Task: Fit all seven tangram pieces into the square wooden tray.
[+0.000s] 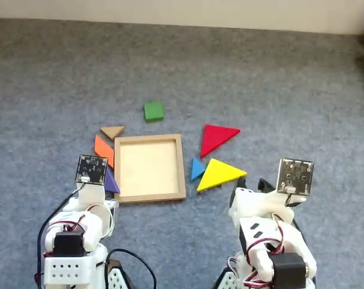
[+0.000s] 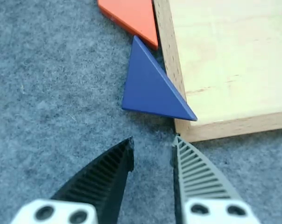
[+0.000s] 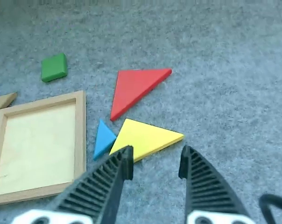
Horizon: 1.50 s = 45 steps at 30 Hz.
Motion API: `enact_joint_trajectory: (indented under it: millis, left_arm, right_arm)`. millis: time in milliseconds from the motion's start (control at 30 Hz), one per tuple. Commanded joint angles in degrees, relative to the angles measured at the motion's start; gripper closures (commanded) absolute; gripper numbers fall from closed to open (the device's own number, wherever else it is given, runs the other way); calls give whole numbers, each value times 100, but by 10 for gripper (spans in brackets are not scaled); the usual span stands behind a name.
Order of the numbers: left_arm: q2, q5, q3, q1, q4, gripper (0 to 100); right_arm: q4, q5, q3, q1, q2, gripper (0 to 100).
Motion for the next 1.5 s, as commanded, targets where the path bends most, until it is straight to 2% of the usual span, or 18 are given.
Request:
enact_joint_trajectory:
  millis: [0,233,400,667,800,1000,1233,1467]
  left_arm:
    - [-312,-26,119,75,26,860]
    - [-312,-26,119,75,26,860]
    - [-312,-26,119,75,26,860]
    - [-312,-26,119,75,26,860]
    - [-312,-26,119,75,26,860]
    - [-312,-26,119,75,26,860]
    - [-312,-26,119,75,26,860]
    - [-312,-26,119,75,26,860]
  right_arm:
    - [171,-290,-919,-66,1270,825]
    - [57,-941,-2440,-92,3978,824]
    - [-365,-1327,-3055,-479,5262,815]
    - [-1648,-2075,-3143,-1288,6703,605]
    - [-2105,-2382,-3248,-1569,7231,591]
    - [-2774,-2787,-3996,-1578,8207,591]
    - [-2782,-3112,-5314,-1534,9481,591]
    - [-2782,-3112,-6413,-1112,10730,591]
